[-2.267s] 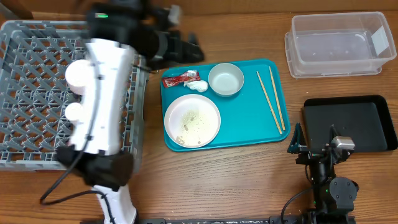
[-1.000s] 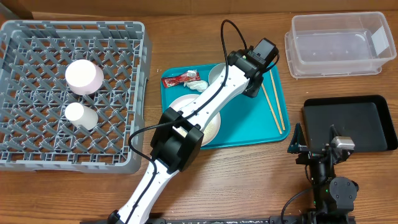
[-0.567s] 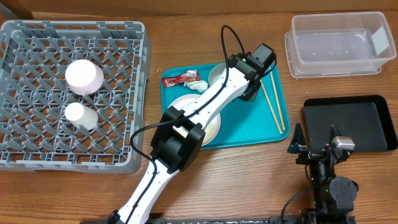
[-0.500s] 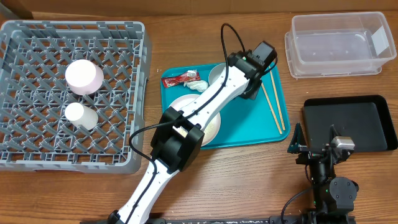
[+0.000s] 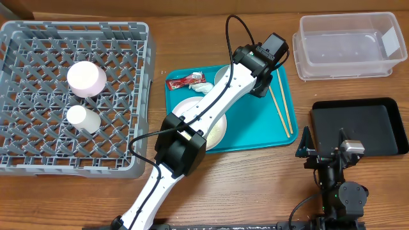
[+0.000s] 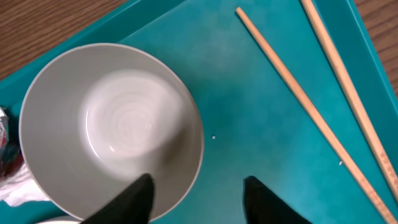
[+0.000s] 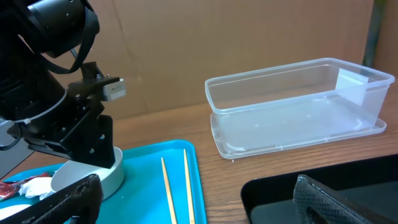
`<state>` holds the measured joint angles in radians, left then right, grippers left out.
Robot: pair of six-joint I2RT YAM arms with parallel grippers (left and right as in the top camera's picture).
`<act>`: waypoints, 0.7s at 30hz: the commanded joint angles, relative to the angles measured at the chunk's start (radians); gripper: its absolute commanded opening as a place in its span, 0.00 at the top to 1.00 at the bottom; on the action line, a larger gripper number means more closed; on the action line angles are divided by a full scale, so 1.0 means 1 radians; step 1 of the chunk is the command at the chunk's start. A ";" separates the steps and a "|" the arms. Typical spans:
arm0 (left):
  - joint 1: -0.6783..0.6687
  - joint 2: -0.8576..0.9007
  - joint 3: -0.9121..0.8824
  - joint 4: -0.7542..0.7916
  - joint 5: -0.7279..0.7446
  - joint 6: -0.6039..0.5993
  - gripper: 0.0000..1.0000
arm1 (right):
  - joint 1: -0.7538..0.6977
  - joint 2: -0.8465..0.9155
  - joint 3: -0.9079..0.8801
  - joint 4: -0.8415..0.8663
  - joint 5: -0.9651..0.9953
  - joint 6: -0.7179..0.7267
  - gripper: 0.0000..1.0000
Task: Sort waste into correct bins and load items into the dishwasher
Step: 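Move the left gripper to the small white bowl and grasp its rim, then lift the white bowl and carry it left into the dish rack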
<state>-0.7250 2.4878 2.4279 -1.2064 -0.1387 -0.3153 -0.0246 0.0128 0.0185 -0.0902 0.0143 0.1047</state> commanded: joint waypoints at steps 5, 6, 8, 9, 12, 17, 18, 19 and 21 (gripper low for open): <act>0.005 0.006 -0.176 0.108 0.010 0.012 0.39 | -0.003 -0.010 -0.011 0.006 -0.002 0.004 0.00; 0.005 0.006 -0.198 0.121 0.010 0.012 0.40 | -0.003 -0.010 -0.011 0.006 -0.002 0.004 0.00; 0.005 0.006 -0.235 0.143 0.009 0.012 0.42 | -0.003 -0.010 -0.011 0.006 -0.002 0.004 0.00; 0.005 0.006 -0.244 0.147 0.007 0.013 0.44 | -0.003 -0.010 -0.011 0.006 -0.002 0.004 0.00; 0.006 0.005 -0.241 0.149 -0.002 0.012 0.53 | -0.003 -0.010 -0.011 0.006 -0.002 0.004 0.00; 0.006 0.005 -0.190 0.143 -0.001 0.012 0.65 | -0.003 -0.010 -0.011 0.006 -0.002 0.004 0.00; 0.006 0.005 -0.174 0.139 0.001 0.012 0.68 | -0.003 -0.010 -0.011 0.006 -0.002 0.004 0.00; 0.006 0.005 -0.158 0.133 0.001 0.012 0.72 | -0.003 -0.010 -0.011 0.006 -0.002 0.004 0.00; 0.006 0.005 -0.122 0.114 0.003 0.011 0.86 | -0.003 -0.010 -0.011 0.006 -0.002 0.004 0.00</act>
<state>-0.7246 2.4893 2.2353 -1.0817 -0.1383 -0.3134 -0.0246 0.0128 0.0185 -0.0902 0.0143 0.1043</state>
